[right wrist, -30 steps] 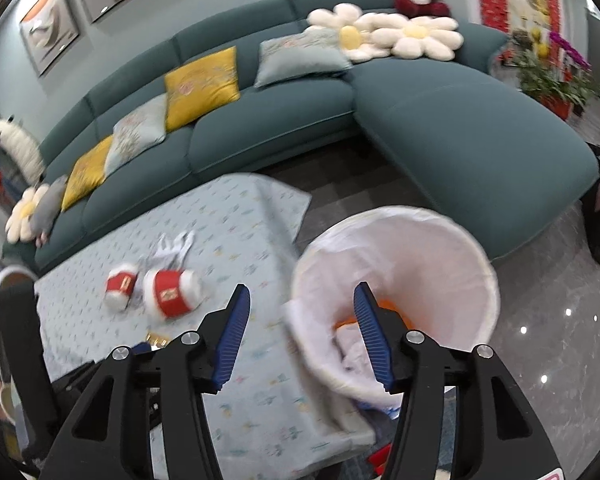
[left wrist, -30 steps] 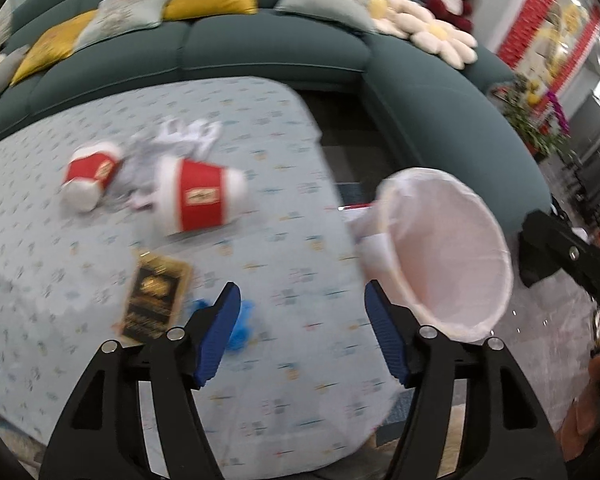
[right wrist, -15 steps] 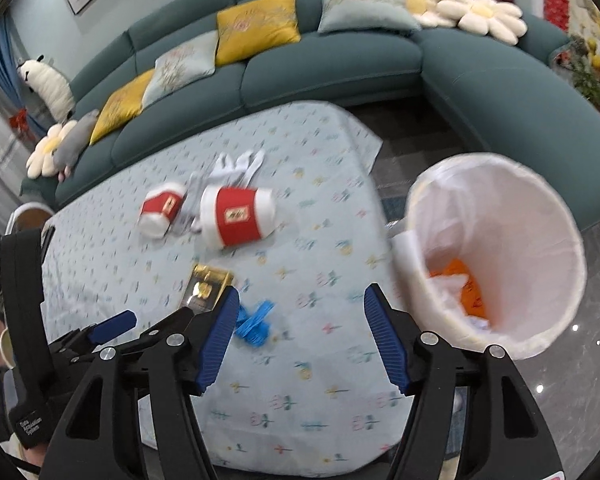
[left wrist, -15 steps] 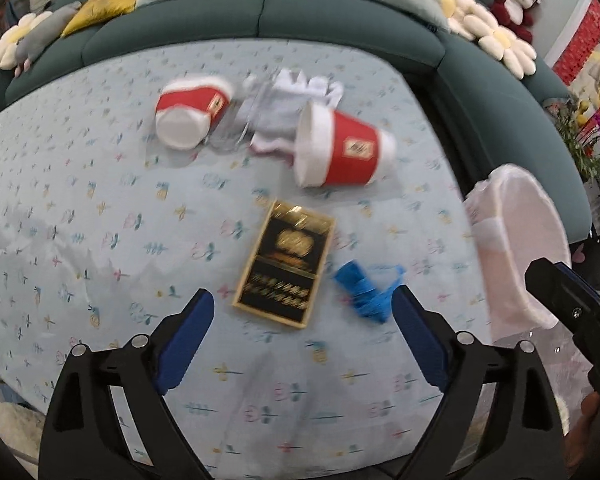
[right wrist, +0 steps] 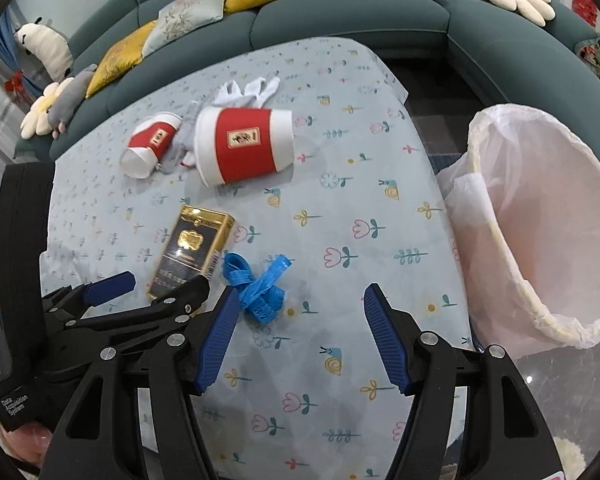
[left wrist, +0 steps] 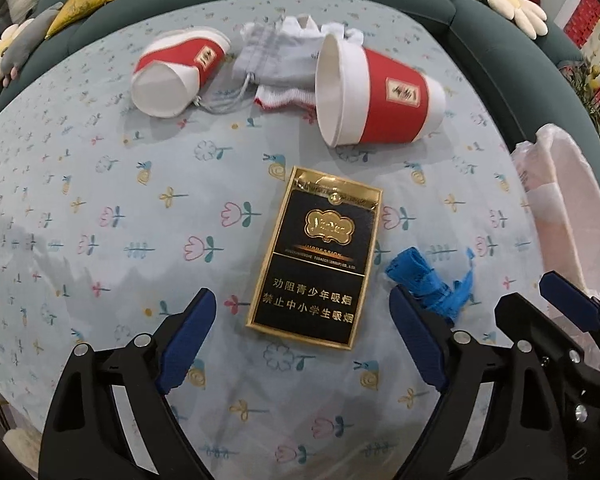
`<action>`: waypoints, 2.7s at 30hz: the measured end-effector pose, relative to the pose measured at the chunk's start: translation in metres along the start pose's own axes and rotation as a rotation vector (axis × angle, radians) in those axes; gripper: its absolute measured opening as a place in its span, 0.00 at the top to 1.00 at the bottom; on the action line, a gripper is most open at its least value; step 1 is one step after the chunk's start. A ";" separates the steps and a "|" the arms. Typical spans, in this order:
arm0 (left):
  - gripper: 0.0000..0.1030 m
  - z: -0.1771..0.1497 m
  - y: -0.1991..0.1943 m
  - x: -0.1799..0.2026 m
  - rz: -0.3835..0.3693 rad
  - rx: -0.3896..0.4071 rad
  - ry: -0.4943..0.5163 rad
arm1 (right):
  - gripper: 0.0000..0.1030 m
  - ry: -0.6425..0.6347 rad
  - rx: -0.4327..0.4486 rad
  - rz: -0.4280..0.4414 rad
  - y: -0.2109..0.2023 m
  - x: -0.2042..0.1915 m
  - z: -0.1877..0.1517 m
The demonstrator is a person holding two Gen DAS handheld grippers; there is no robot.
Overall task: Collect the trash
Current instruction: 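Grasp the blue gloves with the right tool while the left tool grasps the gold cigarette box, then carry the gloves and box over the wastebasket and open both tools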
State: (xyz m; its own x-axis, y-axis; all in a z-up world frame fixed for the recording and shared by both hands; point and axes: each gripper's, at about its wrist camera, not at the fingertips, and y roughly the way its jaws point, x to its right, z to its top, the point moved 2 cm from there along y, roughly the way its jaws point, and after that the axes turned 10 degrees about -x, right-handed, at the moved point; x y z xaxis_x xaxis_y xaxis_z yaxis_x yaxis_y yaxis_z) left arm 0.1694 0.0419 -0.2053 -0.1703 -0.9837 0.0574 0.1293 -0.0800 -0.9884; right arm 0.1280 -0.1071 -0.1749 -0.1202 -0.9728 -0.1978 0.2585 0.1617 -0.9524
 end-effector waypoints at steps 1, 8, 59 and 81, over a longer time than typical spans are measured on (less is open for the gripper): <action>0.23 0.000 0.002 -0.001 0.001 -0.005 0.003 | 0.39 0.000 -0.005 0.002 0.003 0.000 0.001; 0.41 -0.002 0.002 -0.013 0.020 0.012 0.004 | 0.39 -0.015 -0.041 0.028 0.022 -0.011 0.006; 0.88 0.017 -0.101 0.172 -0.112 0.163 0.244 | 0.78 0.260 0.293 0.032 -0.116 0.172 0.011; 0.51 0.046 -0.116 0.250 -0.275 0.163 0.270 | 0.52 0.333 0.315 -0.053 -0.123 0.214 0.005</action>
State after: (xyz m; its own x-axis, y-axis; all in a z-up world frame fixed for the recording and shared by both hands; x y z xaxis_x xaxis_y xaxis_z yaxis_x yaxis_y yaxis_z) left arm 0.1569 -0.2019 -0.0702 -0.4675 -0.8462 0.2557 0.1920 -0.3795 -0.9050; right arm 0.0751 -0.3362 -0.0994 -0.4297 -0.8637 -0.2634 0.5158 0.0046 -0.8567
